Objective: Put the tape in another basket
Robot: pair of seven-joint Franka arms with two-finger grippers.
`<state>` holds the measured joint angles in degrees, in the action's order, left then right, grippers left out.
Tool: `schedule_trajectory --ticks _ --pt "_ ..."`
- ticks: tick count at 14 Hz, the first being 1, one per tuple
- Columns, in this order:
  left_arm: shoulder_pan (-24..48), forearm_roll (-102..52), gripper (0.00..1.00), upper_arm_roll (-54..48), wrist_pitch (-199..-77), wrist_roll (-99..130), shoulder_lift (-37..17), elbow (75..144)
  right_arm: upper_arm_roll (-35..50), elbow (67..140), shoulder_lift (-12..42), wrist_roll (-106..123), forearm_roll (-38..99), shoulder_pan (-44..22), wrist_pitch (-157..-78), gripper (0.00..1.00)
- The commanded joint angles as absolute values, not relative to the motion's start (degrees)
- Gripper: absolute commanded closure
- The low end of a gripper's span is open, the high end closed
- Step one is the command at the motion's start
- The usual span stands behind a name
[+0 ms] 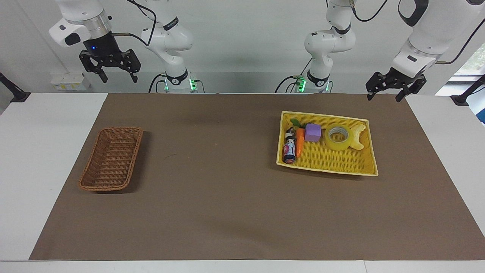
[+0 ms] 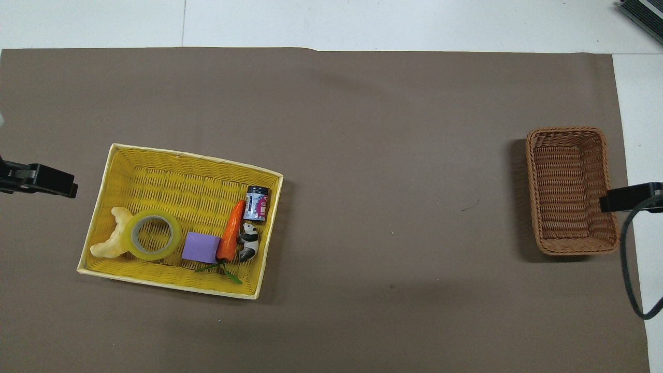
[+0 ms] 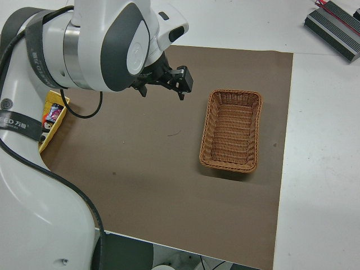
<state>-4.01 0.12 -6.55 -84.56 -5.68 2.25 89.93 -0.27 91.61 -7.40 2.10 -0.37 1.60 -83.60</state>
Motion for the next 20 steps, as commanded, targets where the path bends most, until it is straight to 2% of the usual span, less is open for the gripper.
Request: schedule_trajectory --ticks 1,10,20 --pt "-3.9 0.9 0.0 -6.2 -83.6 -8.0 2.8 90.8 -0.2 91.8 -8.0 3.3 -0.1 1.8 -83.1 0.0" --pt "-4.1 0.8 0.0 -6.1 -86.7 -8.2 4.5 94.6 -0.2 91.8 -8.0 3.3 -0.1 1.8 -83.1 0.0" --pt "-4.8 0.8 0.0 -6.0 -96.7 -17.4 5.4 105.1 -0.2 91.8 -8.0 3.3 -0.1 1.8 -83.1 0.0"
